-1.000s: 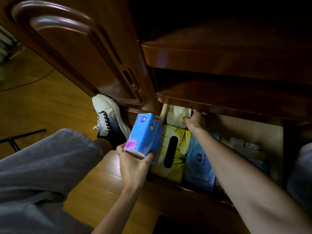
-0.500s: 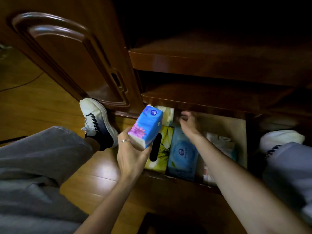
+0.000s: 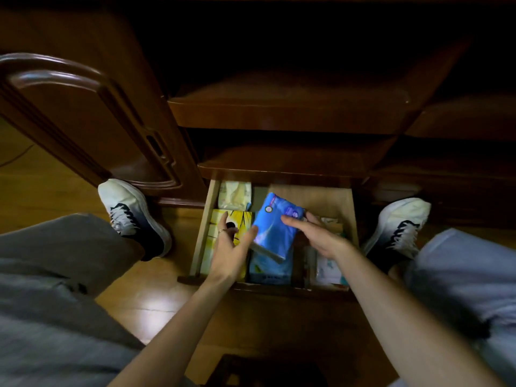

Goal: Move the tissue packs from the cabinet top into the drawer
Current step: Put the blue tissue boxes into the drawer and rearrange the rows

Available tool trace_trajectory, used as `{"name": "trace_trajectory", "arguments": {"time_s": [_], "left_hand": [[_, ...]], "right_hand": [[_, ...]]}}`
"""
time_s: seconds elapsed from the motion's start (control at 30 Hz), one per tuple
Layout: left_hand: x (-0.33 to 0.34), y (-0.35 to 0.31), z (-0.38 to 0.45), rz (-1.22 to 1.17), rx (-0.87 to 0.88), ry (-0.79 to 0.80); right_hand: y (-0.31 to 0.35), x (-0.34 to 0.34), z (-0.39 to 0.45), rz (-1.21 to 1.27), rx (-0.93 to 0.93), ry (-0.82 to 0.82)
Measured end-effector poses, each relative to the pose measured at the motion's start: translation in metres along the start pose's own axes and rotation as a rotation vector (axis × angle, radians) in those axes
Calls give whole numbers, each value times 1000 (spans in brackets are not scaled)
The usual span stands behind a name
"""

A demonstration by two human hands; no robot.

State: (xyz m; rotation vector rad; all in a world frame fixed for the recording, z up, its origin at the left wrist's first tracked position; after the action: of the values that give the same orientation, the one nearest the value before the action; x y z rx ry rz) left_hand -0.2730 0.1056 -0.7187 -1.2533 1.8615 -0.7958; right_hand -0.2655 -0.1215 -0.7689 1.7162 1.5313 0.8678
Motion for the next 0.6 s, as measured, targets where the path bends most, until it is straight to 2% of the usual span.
{"name": "trace_trajectory", "arguments": {"time_s": [0.07,0.13,0.23,0.37,0.43,0.47,0.5,0.53,0.6], "left_hand": [[-13,3,8,24,-21,-117],[-22,9,12,48,-58,-186],[-19,18,14,-11,-130,-105],[-10,15,17,-253,-240,54],[-16,14,19,-356,-248,24],[-21,15,20,-375,-244,-3],[-26,18,19,-381,-240,-37],[-32,21,20,-386,-239,-76],[-42,29,22,-425,-254,-147]], "right_hand": [[-3,-12,5,-149,19,-54],[-6,-12,10,-210,40,-37],[-4,5,13,-119,20,79],[6,40,20,-15,60,235],[1,44,24,39,124,144],[-8,38,27,-15,169,2],[-19,30,28,-168,200,-144],[-31,26,30,-385,240,-205],[-54,37,30,-675,316,-161]]}}
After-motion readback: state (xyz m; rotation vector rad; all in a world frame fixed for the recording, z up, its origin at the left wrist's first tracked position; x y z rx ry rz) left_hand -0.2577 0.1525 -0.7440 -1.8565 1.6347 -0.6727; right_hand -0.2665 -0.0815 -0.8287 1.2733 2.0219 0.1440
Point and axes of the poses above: each hand's wrist, its own z-axis towards the middle knuckle, its own x-axis out of the palm, y = z × x, the point moved 4 cm from there along z, towards the middle knuckle, and after that the axes turned 4 degrees about -x, right-handed, at the moved point
